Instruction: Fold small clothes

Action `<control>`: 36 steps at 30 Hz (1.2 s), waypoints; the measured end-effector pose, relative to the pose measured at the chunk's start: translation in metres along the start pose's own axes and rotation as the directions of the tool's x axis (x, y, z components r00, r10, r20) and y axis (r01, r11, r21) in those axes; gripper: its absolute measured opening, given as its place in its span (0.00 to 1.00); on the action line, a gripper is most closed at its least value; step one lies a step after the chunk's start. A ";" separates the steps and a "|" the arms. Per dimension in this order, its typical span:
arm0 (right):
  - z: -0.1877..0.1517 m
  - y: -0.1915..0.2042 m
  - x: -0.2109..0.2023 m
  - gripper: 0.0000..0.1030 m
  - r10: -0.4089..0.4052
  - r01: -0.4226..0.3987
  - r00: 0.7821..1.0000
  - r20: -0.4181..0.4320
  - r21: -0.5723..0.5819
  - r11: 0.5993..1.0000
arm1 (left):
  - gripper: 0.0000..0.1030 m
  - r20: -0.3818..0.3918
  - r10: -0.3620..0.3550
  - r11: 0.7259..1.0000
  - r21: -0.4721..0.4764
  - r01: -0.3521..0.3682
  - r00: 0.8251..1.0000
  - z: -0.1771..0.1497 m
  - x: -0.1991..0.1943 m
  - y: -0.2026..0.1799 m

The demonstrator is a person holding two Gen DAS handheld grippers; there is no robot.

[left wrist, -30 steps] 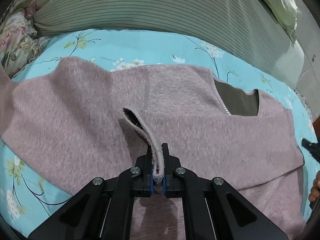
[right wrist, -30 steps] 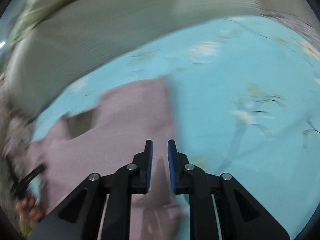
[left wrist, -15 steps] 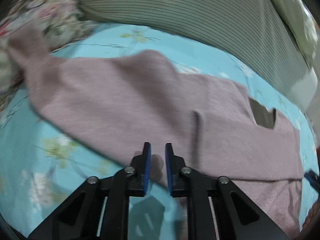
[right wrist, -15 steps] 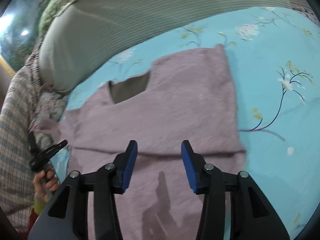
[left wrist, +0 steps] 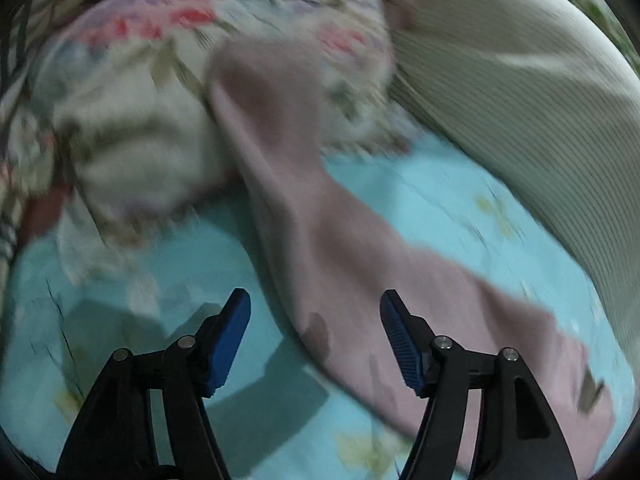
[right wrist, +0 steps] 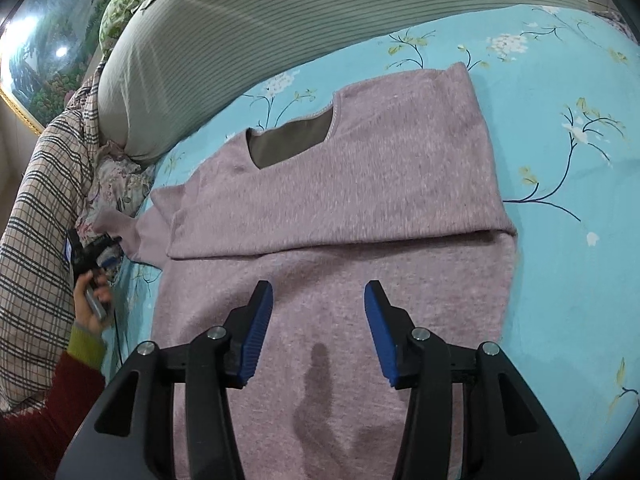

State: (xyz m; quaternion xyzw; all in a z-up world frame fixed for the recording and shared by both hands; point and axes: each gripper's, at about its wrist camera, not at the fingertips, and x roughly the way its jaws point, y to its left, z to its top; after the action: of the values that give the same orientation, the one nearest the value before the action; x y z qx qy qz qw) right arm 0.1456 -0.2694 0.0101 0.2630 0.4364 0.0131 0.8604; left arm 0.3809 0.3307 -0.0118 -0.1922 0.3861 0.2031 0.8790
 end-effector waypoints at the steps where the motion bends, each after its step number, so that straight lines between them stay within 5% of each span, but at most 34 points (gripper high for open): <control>1: 0.000 0.001 0.000 0.48 0.000 0.000 1.000 0.000 0.003 1.000 | 0.69 0.012 0.023 1.000 -0.016 -0.023 1.000 0.012 0.005 0.005; 6: 0.000 0.004 -0.001 0.48 -0.001 0.001 1.000 -0.001 -0.008 1.000 | 0.61 -0.002 0.067 0.995 -0.070 -0.067 0.998 0.058 0.035 0.024; 8: -0.001 0.004 -0.001 0.48 -0.005 0.005 1.000 -0.001 -0.009 1.000 | 0.04 -0.019 0.057 0.997 -0.052 -0.058 0.998 0.062 0.042 0.024; 13: -0.003 0.007 0.001 0.48 0.007 -0.007 1.000 -0.009 -0.007 1.000 | 0.04 0.057 0.000 1.000 0.022 -0.001 0.998 0.045 0.014 0.006; 19: -0.009 0.016 0.003 0.48 0.040 -0.040 0.999 -0.011 -0.015 0.999 | 0.03 0.116 -0.160 0.980 0.137 0.143 0.980 -0.001 -0.044 -0.043; 25: -0.014 0.012 -0.008 0.48 0.046 -0.046 0.999 0.012 -0.007 0.999 | 0.03 0.079 -0.370 0.910 0.230 0.344 0.926 -0.060 -0.093 -0.119; 30: -0.015 -0.004 -0.023 0.48 0.034 -0.036 0.998 0.048 0.034 0.999 | 0.03 -0.025 -0.518 0.808 0.315 0.498 0.855 -0.114 -0.127 -0.190; 36: -0.017 -0.028 -0.035 0.48 0.014 -0.021 0.997 0.077 0.090 0.996 | 0.03 -0.180 -0.602 0.686 0.383 0.619 0.778 -0.179 -0.139 -0.275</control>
State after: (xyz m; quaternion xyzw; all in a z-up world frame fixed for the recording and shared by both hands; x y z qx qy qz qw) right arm 0.1051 -0.2947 0.0153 0.3059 0.4010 -0.0091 0.8635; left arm 0.3262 -0.0195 0.0310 -0.1191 0.3518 -0.1928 0.9082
